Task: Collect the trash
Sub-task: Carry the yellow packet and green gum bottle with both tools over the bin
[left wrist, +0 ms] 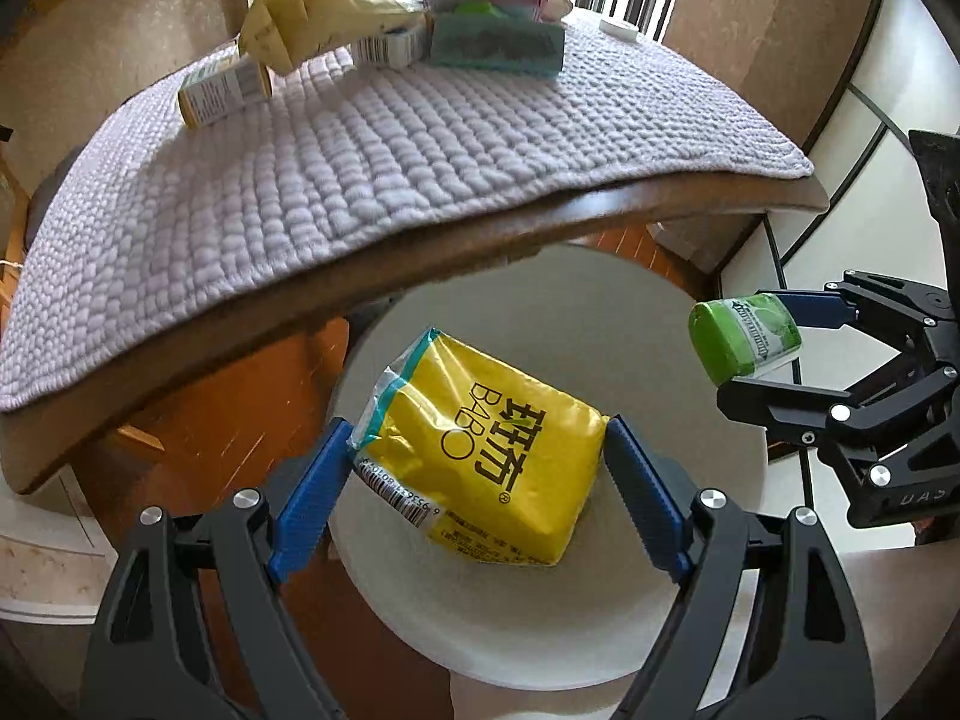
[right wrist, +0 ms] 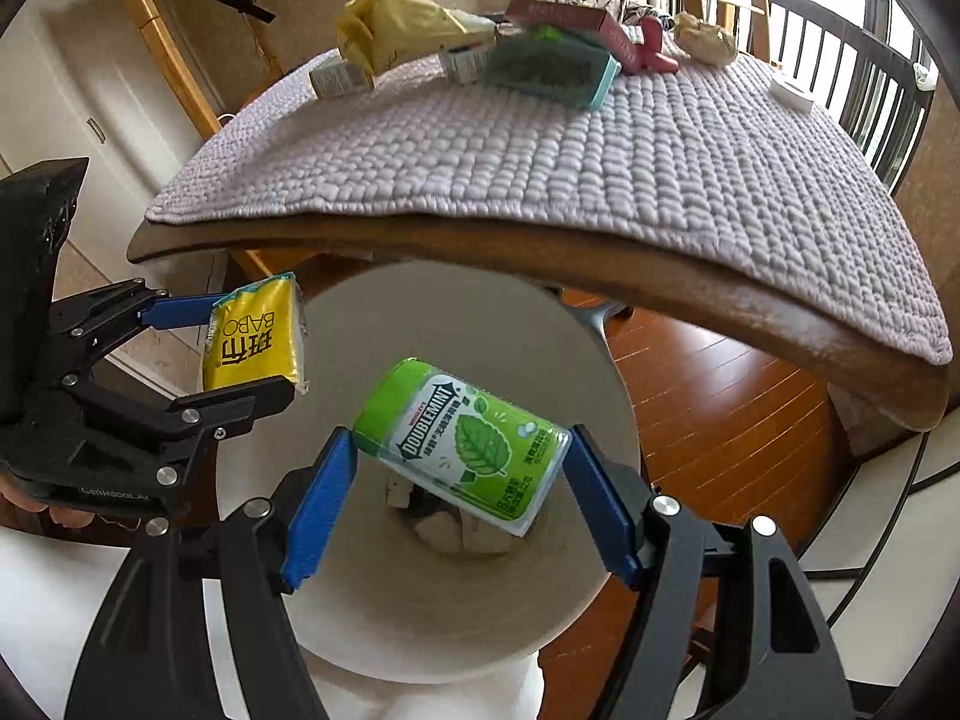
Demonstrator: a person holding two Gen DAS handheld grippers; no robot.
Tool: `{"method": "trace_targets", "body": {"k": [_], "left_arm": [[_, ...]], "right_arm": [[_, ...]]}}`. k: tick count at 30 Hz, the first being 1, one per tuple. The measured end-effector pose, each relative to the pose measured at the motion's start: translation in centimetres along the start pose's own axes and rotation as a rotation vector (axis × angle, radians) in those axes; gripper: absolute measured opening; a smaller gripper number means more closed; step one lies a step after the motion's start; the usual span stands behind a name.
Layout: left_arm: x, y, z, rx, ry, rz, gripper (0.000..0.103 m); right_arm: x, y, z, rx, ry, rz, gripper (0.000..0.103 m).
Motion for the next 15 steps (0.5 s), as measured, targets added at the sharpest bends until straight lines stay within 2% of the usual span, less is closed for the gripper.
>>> {"method": "trace_targets", "body": {"k": [15], "left_arm": [[-0.5,-0.7,-3.8,0.003,0.067,-0.021,0.086]], "right_arm": [[-1.3,0.0,-3.2,-0.004,0.066,-0.004,0.07]]}}
Point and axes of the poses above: each gripper's, at about its wrist camera, not at the fingertips, and z roughly against the way its jaws point, y to its left, x to its top, the point moved 6 cm from there along -z, roughly the way its jaws point, and after that the axes turned 3 degrees about -y, right-handed, at the moved point
